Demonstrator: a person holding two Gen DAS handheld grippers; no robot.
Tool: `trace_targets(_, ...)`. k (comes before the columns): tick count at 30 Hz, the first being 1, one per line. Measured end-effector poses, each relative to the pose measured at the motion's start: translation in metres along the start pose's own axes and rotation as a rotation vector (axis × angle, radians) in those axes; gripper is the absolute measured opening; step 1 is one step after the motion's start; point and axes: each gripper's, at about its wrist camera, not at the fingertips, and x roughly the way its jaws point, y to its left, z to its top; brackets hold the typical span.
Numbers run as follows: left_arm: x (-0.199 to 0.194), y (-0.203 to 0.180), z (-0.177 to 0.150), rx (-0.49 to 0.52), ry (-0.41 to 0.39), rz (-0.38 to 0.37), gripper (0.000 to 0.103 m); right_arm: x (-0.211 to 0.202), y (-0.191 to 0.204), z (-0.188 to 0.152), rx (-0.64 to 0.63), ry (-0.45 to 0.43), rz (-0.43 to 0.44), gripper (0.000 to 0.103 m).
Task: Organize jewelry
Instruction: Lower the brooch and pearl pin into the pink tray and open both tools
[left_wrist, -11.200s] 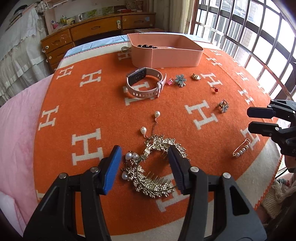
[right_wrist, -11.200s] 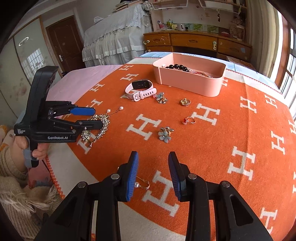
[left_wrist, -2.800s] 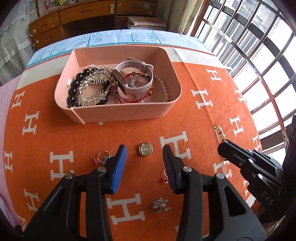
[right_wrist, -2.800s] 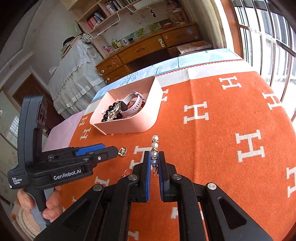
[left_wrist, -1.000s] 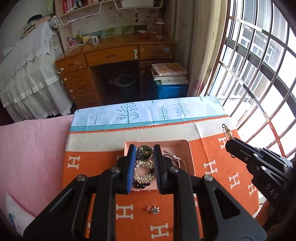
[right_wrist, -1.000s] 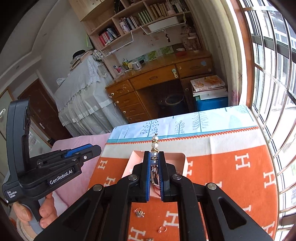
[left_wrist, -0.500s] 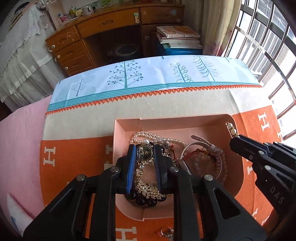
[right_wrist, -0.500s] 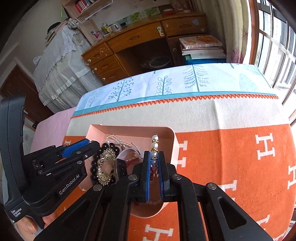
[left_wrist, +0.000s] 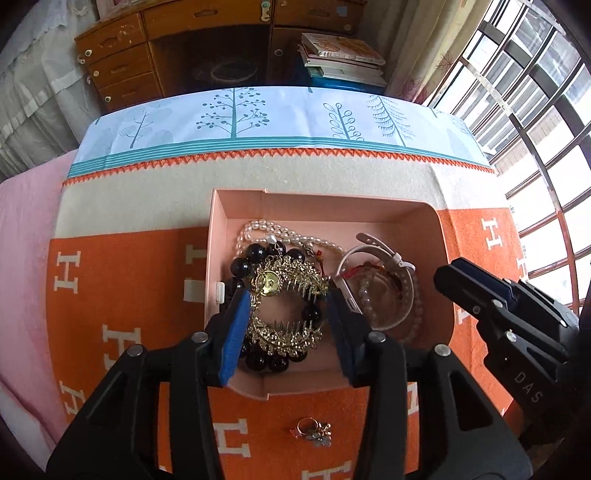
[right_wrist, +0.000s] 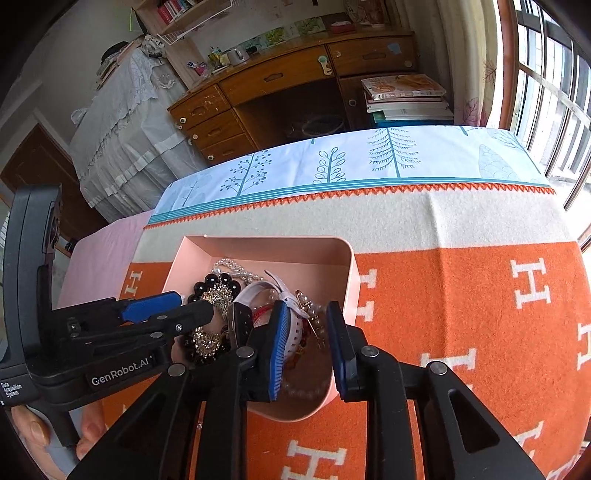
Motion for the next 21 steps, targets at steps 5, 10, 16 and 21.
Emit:
trace_targets(5, -0.037, -0.006, -0.025, 0.036, -0.077, 0.028, 0.04, -0.027, 0.001, -0.015, -0.013, -0.04, 0.004, 0.022)
trace_targets(10, -0.079, -0.016, -0.059, 0.119, -0.196, 0.039, 0.04, -0.061, 0.004, -0.037, -0.019, -0.084, 0.027, 0.022)
trace_targets(16, -0.125, -0.025, -0.103, 0.184, -0.335, 0.036, 0.04, -0.107, 0.011, -0.071, -0.035, -0.155, 0.07, 0.022)
trace_targets(21, -0.13, -0.018, -0.123, 0.132, -0.329, 0.017, 0.04, -0.134, 0.013, -0.101, -0.02, -0.186, 0.108, 0.022)
